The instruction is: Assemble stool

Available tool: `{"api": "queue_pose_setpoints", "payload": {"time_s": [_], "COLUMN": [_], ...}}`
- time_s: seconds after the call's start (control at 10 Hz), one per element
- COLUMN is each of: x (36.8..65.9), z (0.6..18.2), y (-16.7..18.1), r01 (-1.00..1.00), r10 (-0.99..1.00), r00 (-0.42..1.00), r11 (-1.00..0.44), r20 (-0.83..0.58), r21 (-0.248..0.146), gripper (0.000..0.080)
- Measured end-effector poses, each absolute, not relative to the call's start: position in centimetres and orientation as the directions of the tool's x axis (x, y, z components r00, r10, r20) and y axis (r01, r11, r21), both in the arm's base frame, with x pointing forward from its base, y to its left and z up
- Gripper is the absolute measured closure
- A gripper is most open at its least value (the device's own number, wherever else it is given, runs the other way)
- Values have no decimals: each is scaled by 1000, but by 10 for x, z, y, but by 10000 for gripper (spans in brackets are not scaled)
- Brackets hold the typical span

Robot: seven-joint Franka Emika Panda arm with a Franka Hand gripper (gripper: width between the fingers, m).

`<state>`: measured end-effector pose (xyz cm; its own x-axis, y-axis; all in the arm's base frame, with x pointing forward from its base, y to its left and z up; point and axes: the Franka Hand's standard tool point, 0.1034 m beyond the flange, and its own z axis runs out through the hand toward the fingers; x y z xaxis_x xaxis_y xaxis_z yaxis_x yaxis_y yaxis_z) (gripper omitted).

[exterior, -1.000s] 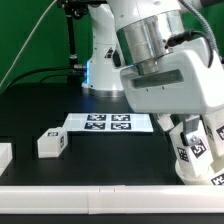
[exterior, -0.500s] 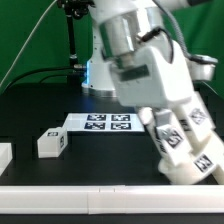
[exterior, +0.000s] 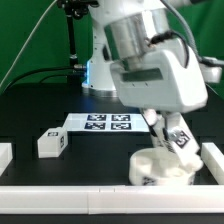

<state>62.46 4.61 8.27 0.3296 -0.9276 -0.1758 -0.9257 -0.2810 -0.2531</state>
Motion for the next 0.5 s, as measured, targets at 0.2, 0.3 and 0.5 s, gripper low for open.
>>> {"api": "queue_pose_setpoints", "payload": {"time_s": [0.2, 0.3, 0.5], "x": [626, 629, 627], "z": [73, 77, 88], "y": [63, 59, 41], "r01": [-922, -913, -895], "r10": [-929, -929, -920], "r00": [333, 338, 365], "r11": [-283, -283, -305], "r20": [-164, -153, -141], "r21": [-264, -295, -325], "gripper": [459, 459, 459]}}
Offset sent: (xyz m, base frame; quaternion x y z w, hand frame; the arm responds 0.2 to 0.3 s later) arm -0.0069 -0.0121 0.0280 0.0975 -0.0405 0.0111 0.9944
